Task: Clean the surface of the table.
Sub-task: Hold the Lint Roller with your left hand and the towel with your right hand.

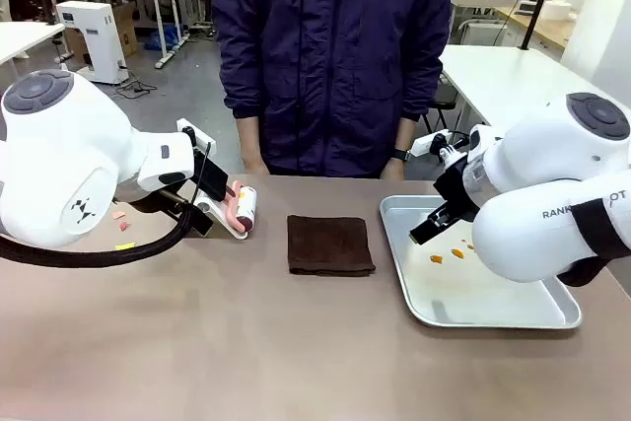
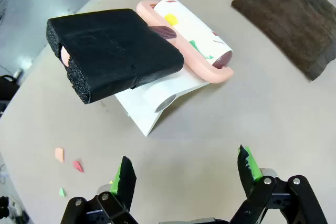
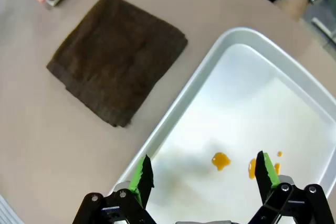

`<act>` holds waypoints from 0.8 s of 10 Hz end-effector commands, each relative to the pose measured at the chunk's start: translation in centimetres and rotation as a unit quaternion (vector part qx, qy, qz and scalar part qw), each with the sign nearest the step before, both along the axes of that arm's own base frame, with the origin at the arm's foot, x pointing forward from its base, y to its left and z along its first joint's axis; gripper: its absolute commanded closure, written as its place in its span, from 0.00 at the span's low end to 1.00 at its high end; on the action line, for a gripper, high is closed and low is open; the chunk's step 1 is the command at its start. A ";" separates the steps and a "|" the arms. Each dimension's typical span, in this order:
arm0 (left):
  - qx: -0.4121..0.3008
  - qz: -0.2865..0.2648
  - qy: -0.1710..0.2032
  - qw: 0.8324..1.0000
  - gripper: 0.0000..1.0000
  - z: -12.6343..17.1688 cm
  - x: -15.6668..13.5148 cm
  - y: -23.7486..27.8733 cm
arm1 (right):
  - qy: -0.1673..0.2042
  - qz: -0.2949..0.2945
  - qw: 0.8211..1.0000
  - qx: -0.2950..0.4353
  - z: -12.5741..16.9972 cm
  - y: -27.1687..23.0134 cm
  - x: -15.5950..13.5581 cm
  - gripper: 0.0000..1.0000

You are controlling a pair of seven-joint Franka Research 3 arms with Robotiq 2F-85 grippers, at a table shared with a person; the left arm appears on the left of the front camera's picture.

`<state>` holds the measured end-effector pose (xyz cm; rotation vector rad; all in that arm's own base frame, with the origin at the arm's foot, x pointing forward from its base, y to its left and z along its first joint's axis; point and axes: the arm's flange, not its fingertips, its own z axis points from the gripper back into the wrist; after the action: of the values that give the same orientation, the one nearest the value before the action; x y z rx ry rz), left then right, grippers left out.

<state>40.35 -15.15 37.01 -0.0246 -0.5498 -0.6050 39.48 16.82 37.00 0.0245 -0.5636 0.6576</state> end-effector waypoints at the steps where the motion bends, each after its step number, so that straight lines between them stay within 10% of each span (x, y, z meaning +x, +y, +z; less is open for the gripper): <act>1: 0.000 0.000 0.000 1.000 0.00 0.0 0.0 0.0 | 0.000 0.000 1.000 0.000 0.0 0.0 0.0 0.00; 8: 0.000 0.000 0.000 1.000 0.00 0.0 0.0 0.0 | 0.000 0.000 1.000 0.000 0.0 0.0 0.0 0.00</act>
<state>40.35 -15.14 37.01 -0.0247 -0.5497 -0.6043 39.48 16.83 36.98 0.0240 -0.5631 0.6581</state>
